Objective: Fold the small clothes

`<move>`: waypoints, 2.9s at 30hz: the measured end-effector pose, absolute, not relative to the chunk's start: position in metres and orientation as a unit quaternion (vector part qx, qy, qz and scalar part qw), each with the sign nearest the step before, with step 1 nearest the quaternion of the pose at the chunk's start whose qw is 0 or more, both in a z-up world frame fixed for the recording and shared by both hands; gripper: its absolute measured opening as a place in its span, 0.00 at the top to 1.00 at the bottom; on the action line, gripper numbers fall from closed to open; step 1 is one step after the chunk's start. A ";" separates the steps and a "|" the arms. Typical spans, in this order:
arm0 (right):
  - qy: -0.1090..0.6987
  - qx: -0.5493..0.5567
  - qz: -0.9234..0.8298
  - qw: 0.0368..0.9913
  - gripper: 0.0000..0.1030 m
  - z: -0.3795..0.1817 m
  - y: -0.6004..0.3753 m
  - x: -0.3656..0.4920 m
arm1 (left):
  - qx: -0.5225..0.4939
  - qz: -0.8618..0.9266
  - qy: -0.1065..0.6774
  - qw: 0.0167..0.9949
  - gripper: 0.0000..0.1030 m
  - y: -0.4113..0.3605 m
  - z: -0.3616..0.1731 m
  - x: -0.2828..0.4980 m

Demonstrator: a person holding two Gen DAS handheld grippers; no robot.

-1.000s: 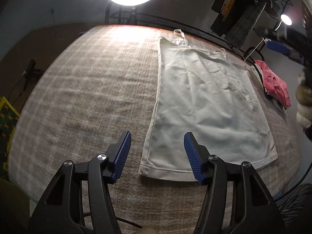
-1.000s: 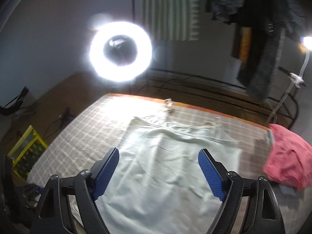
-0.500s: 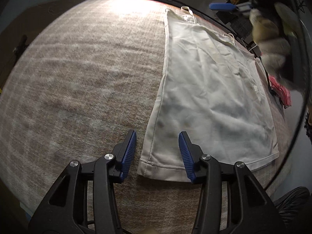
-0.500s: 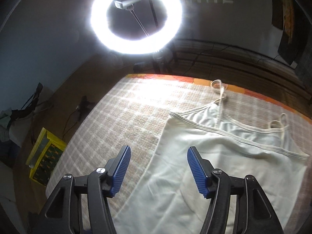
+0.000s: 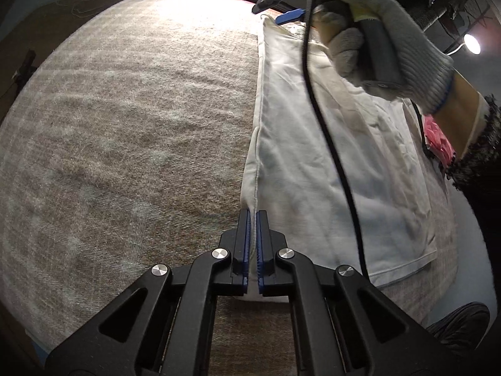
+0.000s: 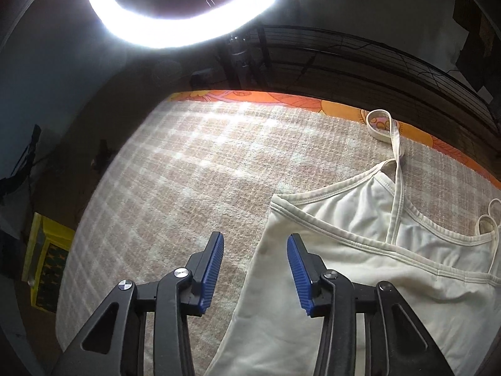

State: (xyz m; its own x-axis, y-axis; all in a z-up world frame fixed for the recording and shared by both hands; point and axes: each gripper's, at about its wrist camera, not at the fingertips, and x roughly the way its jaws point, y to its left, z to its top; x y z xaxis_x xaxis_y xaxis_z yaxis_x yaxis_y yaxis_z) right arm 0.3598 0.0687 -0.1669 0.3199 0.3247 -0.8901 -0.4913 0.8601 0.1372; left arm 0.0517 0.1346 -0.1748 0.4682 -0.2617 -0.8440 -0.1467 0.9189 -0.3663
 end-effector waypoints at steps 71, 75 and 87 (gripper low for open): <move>0.439 0.044 0.204 0.874 0.63 -0.099 -0.188 0.351 | -0.067 -0.207 0.463 0.859 0.89 -0.031 -0.106 0.028; 0.416 0.067 0.201 0.884 0.63 -0.072 -0.227 0.324 | -0.062 -0.211 0.430 0.876 0.89 -0.027 -0.090 0.018; 0.358 0.073 0.170 0.915 0.61 -0.018 -0.333 0.280 | -0.043 -0.184 0.425 0.885 0.89 -0.055 -0.095 0.022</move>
